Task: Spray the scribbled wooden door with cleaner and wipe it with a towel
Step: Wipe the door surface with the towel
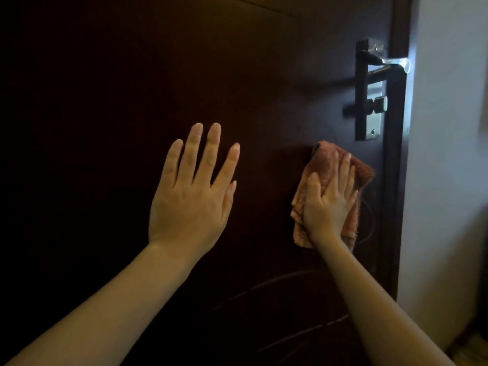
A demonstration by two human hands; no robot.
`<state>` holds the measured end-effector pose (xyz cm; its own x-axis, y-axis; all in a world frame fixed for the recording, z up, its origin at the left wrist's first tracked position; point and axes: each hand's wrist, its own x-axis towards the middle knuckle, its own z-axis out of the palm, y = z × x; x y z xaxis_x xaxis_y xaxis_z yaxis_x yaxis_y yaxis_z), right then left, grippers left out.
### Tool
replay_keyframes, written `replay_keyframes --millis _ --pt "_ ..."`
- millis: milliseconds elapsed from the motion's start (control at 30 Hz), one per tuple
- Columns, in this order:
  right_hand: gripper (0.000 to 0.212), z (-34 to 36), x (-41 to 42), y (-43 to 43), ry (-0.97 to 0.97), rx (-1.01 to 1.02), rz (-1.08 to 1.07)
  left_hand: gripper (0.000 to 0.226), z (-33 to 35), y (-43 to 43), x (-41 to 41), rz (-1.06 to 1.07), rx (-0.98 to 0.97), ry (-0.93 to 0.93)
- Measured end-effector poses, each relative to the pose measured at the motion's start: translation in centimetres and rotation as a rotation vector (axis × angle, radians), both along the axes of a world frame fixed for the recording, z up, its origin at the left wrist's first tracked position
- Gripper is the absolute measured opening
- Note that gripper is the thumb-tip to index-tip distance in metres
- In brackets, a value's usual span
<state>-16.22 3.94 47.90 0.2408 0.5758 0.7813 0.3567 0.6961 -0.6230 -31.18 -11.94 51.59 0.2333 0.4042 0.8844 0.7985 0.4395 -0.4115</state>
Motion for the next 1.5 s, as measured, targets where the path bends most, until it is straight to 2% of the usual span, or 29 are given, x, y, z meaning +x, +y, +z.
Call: replay_keyframes --millis 200,400,500,600,733,833,900,1033,1167,1300,1400,1500 --pt "0.081 -3.1 4.0 4.7 0.136 -0.184 -0.068 0.053 -0.1 0.2 0.0 -0.021 0.023 0.006" --pt "0.073 -5.2 4.1 4.9 0.241 -0.319 -0.053 0.054 -0.3 0.2 -0.2 -0.023 0.036 0.019" --pt "0.059 -5.0 2.5 3.4 0.296 -0.378 -0.096 0.054 -0.5 0.3 -0.3 -0.014 0.039 0.034" --pt "0.06 -4.9 -0.5 0.4 0.298 -0.428 -0.138 0.055 -0.5 0.2 -0.3 -0.027 0.023 0.021" --pt "0.068 -4.5 -5.0 -4.8 0.186 -0.371 -0.035 0.056 -0.4 0.2 -0.1 -0.056 0.006 0.008" --pt "0.068 -5.4 -8.4 -9.0 0.039 -0.239 -0.003 0.056 -0.4 0.3 0.0 -0.041 0.005 0.003" --pt "0.074 -6.4 -10.4 -11.3 -0.012 -0.119 -0.035 0.055 -0.4 0.2 0.0 -0.038 0.002 -0.002" --pt "0.069 -5.8 -8.9 -10.1 -0.107 -0.073 0.029 0.054 -0.3 -0.4 -0.5 -0.085 -0.047 0.052" --pt "0.059 -3.3 -5.7 -7.2 -0.062 -0.071 0.035 0.052 -0.3 -2.8 -2.6 -0.108 -0.156 0.151" --pt "0.061 -2.7 -5.8 -7.3 -0.03 -0.09 0.019 0.052 0.1 -8.0 -6.8 -0.066 -0.164 0.182" --pt "0.071 -2.6 -7.3 -9.0 0.029 -0.131 0.002 0.052 0.3 -12.8 -10.6 0.012 -0.115 0.134" --pt "0.074 -3.3 -10.9 -13.4 0.001 -0.033 0.018 0.053 -0.3 -15.7 -12.6 0.053 -0.092 0.064"
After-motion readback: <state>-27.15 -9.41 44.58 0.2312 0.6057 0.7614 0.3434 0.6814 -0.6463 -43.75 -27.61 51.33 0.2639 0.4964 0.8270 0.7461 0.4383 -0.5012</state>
